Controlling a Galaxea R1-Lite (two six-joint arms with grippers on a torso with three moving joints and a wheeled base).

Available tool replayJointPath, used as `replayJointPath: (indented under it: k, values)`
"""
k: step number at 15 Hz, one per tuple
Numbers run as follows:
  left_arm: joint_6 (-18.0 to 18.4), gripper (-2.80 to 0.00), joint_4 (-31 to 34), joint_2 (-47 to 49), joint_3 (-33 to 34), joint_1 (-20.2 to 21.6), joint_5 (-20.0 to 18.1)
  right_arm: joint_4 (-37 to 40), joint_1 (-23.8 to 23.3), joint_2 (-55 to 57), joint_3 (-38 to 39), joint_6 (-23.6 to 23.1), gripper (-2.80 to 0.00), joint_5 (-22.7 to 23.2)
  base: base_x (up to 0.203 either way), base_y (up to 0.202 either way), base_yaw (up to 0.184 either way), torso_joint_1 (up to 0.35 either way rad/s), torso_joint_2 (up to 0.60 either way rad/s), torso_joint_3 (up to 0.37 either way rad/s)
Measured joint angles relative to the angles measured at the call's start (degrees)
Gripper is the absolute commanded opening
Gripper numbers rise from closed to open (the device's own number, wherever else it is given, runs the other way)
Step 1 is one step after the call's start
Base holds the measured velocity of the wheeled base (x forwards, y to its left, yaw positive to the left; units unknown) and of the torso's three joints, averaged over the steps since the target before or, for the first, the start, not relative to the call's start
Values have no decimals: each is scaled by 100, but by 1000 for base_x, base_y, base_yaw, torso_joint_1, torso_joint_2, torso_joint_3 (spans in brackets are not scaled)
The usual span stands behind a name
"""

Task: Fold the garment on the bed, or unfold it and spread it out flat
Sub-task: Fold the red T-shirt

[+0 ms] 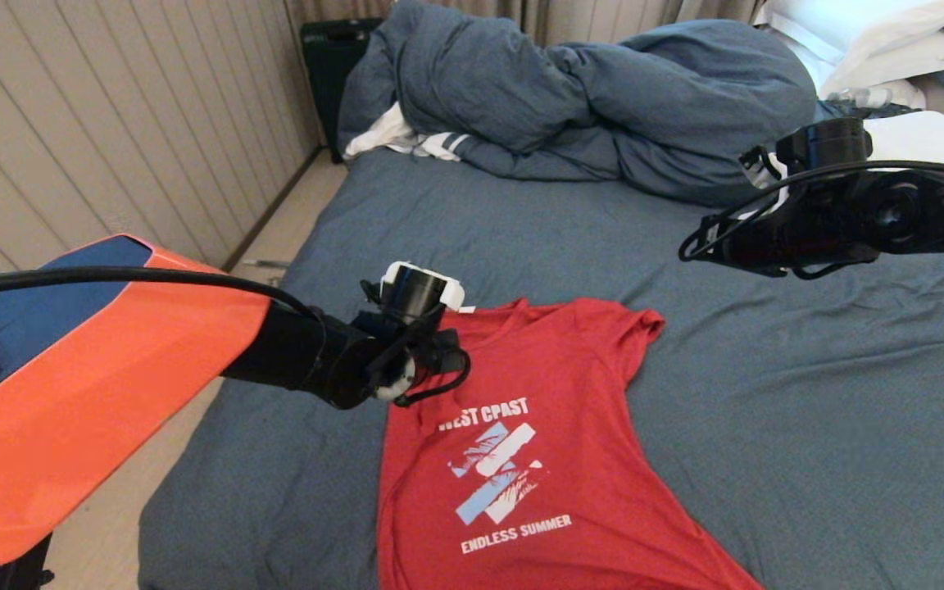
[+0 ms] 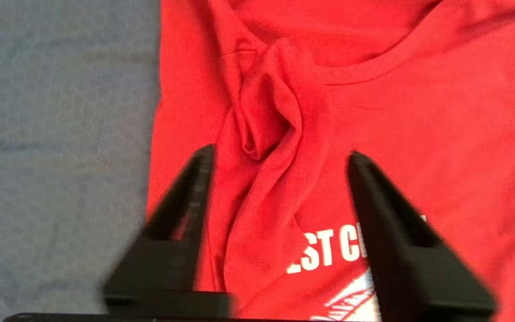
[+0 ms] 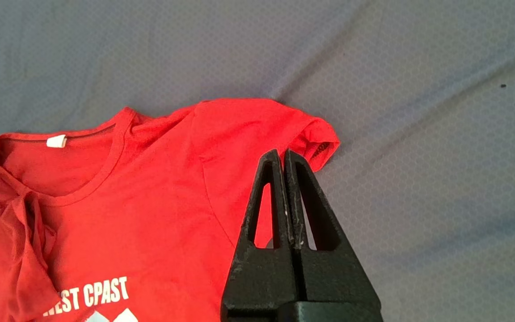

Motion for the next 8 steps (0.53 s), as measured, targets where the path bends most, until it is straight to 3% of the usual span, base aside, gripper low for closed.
replayJointPath:
  k: [5, 8]
  values:
    - [-67, -280, -13, -334, 544, 455, -177, -11, -20, 229, -74, -2, -280, -31, 0, 0, 0, 0, 0, 0]
    - [-112, -280, -268, -977, 1313, 1035, -509, 6, -6, 671, -182, -5, -280, -62, 0, 0, 0, 0, 0, 0]
